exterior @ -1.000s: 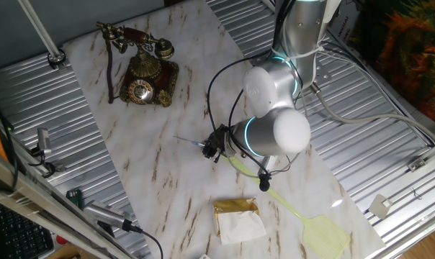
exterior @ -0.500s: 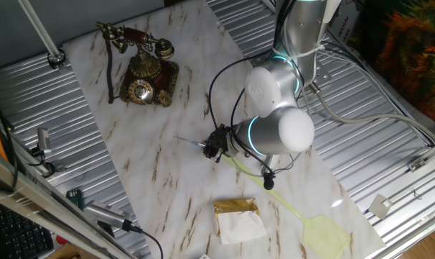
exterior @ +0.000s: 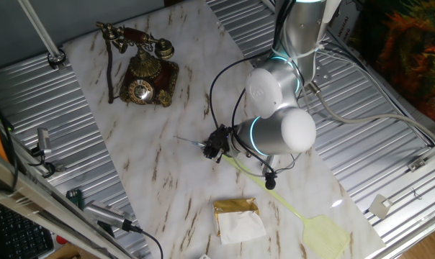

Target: Dial a number on an old rotary phone

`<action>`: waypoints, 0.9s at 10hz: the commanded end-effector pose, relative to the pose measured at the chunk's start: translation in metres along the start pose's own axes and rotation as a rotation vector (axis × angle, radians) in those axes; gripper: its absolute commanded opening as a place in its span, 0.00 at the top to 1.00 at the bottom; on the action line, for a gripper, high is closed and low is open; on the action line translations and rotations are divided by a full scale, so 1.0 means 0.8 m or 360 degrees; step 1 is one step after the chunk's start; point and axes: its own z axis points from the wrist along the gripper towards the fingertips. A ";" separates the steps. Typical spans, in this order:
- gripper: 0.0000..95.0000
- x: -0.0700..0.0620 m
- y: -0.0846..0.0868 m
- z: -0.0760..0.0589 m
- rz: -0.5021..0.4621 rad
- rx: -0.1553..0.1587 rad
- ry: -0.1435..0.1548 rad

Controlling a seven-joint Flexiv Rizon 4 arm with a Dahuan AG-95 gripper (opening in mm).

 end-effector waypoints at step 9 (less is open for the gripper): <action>0.80 0.007 -0.001 0.003 -0.0016 0.0021 0.0024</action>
